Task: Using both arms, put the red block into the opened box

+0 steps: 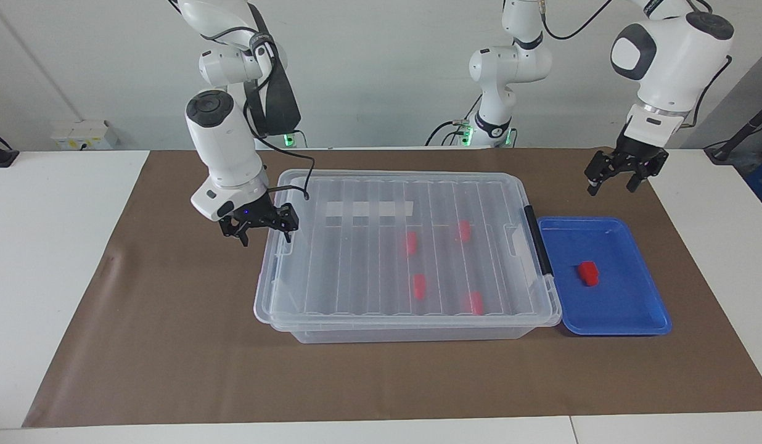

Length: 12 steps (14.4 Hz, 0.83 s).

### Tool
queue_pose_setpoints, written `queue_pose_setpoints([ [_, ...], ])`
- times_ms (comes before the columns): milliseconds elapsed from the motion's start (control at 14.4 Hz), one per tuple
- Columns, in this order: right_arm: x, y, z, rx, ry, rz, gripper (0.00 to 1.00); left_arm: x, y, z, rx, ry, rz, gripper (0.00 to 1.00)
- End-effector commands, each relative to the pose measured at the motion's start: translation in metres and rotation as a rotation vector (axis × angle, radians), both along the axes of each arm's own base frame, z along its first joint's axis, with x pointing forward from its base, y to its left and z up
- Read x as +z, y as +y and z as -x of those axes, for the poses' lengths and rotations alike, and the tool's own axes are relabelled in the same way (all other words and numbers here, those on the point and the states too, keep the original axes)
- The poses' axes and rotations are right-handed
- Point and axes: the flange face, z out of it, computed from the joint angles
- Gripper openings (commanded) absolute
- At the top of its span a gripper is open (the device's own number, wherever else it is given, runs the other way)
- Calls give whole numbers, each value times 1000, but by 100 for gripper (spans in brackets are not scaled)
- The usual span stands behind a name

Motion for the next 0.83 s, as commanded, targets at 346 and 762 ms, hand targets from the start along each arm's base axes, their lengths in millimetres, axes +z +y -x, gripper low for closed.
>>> queue_pose_setpoints([
  [346, -9, -31, -1, -40, -6, 48, 100, -129, 22, -46, 17, -84, -46, 100],
  [762, -4, -62, -4, -67, 10, 98, 100, -150, 26, -51, 20, -79, -51, 100],
])
